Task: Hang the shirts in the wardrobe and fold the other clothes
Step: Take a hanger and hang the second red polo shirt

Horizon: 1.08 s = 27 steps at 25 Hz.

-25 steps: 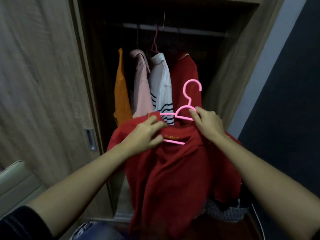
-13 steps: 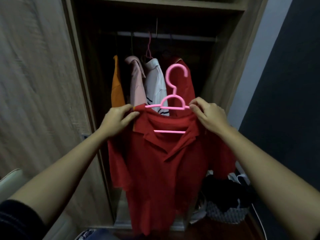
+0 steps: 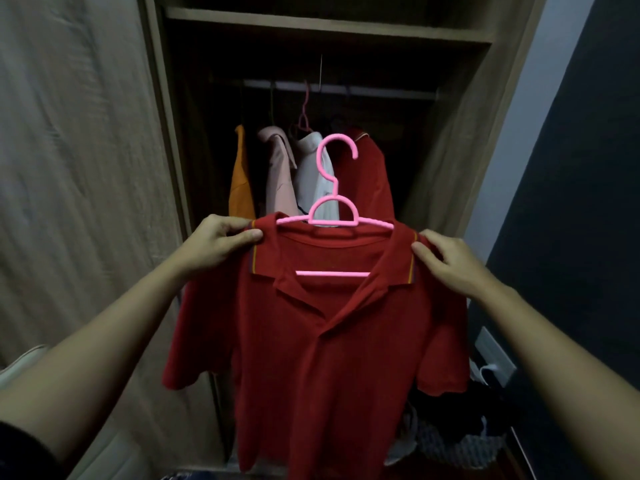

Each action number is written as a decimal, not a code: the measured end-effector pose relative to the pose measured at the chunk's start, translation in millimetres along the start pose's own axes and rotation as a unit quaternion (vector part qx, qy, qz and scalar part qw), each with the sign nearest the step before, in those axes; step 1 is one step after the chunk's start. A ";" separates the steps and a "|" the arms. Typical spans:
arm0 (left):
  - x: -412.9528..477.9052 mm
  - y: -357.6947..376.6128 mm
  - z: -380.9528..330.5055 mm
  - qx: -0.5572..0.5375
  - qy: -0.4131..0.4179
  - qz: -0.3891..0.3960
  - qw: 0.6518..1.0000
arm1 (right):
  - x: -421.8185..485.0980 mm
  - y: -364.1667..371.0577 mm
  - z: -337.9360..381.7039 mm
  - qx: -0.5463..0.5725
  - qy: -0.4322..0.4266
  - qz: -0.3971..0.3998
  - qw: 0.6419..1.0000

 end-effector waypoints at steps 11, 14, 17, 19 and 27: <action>0.2 -15.2 3.7 0.177 0.047 -0.090 0.979 | 25.6 -14.3 15.4 -0.010 0.075 -0.103 0.992; 1.9 9.8 -10.5 0.229 0.090 -0.121 0.962 | 34.7 3.5 69.8 0.225 0.114 -0.014 0.968; 7.5 49.8 -25.3 0.329 0.104 -0.152 0.926 | 48.1 34.4 113.4 0.487 0.233 0.085 0.837; 11.1 79.2 -34.8 0.398 0.096 -0.161 0.898 | 62.5 31.5 124.1 0.558 0.281 0.047 0.780; 47.0 143.7 -77.4 0.312 -0.028 -0.039 0.949 | 100.3 -18.1 76.9 0.506 0.405 -0.089 0.756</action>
Point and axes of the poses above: each hand's wrist, its own x-axis towards the middle knuckle, its own y-axis out of the palm, z = x × y, the point moved 4 cm from there along x, towards the middle knuckle, and after that the axes turned 12 degrees about -x, right-handed, at the moved point
